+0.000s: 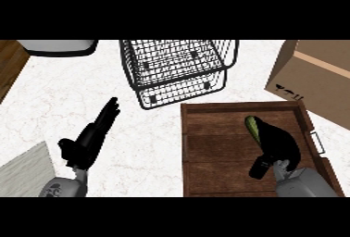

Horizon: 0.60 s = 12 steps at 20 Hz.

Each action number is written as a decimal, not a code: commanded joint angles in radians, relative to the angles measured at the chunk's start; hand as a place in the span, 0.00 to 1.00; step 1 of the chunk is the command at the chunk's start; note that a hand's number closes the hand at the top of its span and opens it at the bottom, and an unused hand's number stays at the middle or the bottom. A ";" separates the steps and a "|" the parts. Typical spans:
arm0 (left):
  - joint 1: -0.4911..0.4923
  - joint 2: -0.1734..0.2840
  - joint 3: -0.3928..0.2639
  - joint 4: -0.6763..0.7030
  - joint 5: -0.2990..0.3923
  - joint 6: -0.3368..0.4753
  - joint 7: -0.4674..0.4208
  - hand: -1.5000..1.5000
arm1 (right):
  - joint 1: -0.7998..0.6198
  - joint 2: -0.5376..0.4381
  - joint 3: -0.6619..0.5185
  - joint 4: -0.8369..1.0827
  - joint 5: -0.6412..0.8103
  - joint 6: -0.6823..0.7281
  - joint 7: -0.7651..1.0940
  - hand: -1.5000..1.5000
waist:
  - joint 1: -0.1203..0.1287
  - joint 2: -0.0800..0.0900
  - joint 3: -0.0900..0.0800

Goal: Pick the squash from the tray and place it in the tiered basket

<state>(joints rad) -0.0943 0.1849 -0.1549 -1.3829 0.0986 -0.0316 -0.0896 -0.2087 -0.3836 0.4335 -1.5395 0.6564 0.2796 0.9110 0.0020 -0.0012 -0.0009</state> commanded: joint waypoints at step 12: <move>0.005 -0.022 0.049 0.046 -0.044 -0.043 -0.041 0.50 | 0.058 0.079 -0.047 -0.003 0.160 -0.110 -0.218 1.00 | -0.003 0.001 0.001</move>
<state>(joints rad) -0.0975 0.1587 -0.1275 -1.3759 0.0656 -0.0520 -0.0915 -0.1937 -0.3312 0.3745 -1.5006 0.7856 0.1480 0.6920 -0.0019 -0.0082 -0.0087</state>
